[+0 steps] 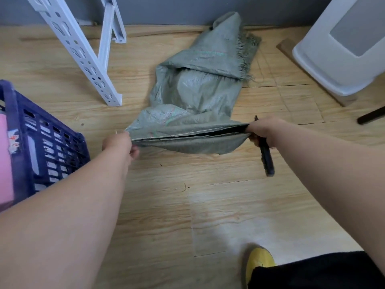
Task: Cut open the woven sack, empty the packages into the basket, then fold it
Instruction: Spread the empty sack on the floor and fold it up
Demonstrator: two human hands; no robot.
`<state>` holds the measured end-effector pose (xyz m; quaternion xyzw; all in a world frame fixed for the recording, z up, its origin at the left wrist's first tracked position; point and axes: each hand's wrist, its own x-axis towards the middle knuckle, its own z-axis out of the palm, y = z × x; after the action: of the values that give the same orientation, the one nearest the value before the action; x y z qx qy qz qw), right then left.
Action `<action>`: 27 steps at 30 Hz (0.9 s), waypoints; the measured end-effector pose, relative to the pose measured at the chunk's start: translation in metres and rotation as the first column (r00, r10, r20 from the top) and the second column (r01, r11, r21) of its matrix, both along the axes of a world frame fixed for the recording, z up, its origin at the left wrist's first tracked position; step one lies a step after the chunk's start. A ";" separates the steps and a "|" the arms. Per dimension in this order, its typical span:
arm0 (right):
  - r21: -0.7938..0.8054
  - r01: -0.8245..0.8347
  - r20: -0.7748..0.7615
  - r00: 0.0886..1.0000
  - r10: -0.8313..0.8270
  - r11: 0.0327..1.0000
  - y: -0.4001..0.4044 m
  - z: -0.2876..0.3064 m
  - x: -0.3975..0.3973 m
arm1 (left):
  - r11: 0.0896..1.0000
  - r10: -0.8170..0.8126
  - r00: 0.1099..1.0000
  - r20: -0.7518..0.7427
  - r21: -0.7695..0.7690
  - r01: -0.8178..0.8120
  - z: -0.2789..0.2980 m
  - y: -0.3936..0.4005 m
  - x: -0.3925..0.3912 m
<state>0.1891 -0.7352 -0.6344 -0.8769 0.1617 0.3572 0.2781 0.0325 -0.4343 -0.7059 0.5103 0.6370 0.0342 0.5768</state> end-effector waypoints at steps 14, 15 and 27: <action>-0.234 -0.965 -0.196 0.167 0.966 0.120 0.039 -0.018 -0.085 | 0.941 0.339 0.927 0.162 -0.071 -0.332 -0.023 -0.010 -0.058; -0.181 -0.969 -0.185 0.202 0.962 0.169 0.043 -0.023 -0.088 | 0.935 0.351 0.924 0.148 -0.102 -0.339 -0.026 -0.005 -0.059; -0.031 -0.747 0.034 0.663 0.748 0.664 0.079 -0.039 -0.034 | 0.510 -0.847 0.435 -0.305 -0.236 0.827 -0.003 -0.025 -0.103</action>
<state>0.1547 -0.6563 -0.6737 -0.8757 -0.2155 0.4194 0.1041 -0.0705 -0.4589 -0.7093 0.7391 0.4005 -0.3717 0.3939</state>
